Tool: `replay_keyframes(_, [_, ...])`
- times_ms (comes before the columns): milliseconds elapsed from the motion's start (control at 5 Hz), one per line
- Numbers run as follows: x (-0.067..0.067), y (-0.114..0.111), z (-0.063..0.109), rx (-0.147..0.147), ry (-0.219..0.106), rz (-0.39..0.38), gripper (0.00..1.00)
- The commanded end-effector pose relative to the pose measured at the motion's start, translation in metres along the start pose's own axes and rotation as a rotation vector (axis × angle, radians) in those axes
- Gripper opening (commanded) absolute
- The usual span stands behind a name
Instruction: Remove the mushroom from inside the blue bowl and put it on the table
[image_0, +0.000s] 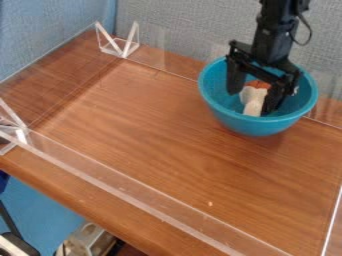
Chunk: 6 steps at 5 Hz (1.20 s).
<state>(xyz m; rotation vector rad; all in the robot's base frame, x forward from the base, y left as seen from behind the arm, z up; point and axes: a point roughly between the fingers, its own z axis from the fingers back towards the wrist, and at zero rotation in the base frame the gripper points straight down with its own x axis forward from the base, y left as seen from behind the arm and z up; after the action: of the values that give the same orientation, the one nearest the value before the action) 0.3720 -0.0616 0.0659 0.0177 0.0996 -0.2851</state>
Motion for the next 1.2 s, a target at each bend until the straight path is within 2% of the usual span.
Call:
replay_keyframes(0, [0.016, 0.005, 0.013, 0.012, -0.058, -0.015, 1.0])
replay_keyframes(200, [0.022, 0.01, 0.005, 0.009, -0.048, -0.017, 1.0])
replay_keyframes(400, [0.024, 0.014, 0.001, 0.007, -0.044, -0.018, 0.0])
replay_keyframes(1000, [0.027, 0.021, -0.007, -0.006, -0.034, -0.012, 0.0])
